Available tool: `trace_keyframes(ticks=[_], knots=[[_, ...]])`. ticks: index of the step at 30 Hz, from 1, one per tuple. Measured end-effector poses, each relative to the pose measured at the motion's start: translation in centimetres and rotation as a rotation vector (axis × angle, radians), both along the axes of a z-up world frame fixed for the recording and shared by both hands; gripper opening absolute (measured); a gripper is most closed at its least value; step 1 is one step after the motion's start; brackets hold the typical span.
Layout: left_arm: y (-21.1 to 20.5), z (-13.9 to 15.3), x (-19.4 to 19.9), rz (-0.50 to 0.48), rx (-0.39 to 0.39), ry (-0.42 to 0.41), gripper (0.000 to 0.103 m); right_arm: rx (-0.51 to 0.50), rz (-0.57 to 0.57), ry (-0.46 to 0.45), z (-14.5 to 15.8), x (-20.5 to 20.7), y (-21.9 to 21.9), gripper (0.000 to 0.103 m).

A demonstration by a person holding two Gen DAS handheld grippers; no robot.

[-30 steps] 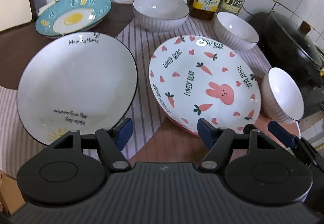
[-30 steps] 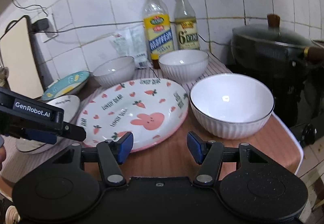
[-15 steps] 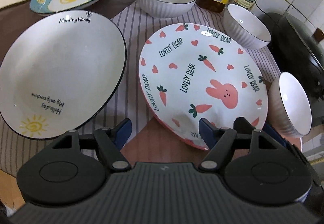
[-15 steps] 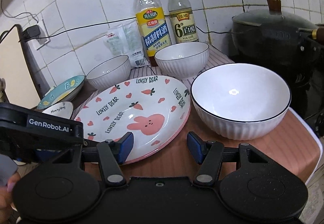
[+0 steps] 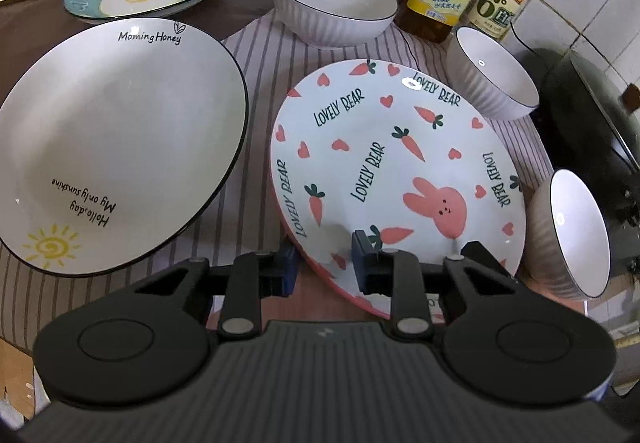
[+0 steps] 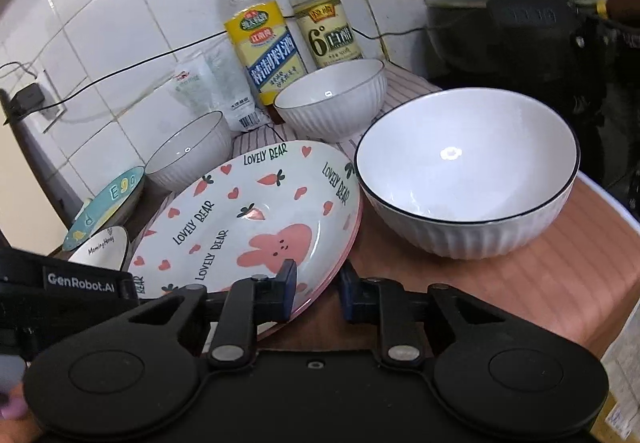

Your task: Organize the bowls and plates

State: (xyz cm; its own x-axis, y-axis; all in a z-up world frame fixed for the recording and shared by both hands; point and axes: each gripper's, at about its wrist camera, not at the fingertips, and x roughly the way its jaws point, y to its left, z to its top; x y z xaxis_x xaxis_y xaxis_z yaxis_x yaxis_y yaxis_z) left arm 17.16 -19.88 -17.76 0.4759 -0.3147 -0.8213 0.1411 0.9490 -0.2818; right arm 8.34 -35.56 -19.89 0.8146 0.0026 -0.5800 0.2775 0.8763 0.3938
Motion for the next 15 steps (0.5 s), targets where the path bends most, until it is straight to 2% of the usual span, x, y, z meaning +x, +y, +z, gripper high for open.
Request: trace_keyframes(ticks=[10, 15], knots=[[0.04, 0.0, -0.21, 0.001, -0.003, -0.018, 0.025, -0.019, -0.015, 0.012, 0.1, 0.33, 0.29, 0.025], [0.55, 0.59, -0.13, -0.019, 0.002, -0.009, 0.024, 0.027, -0.006, 0.004, 0.7, -0.17, 0.03, 0.025]])
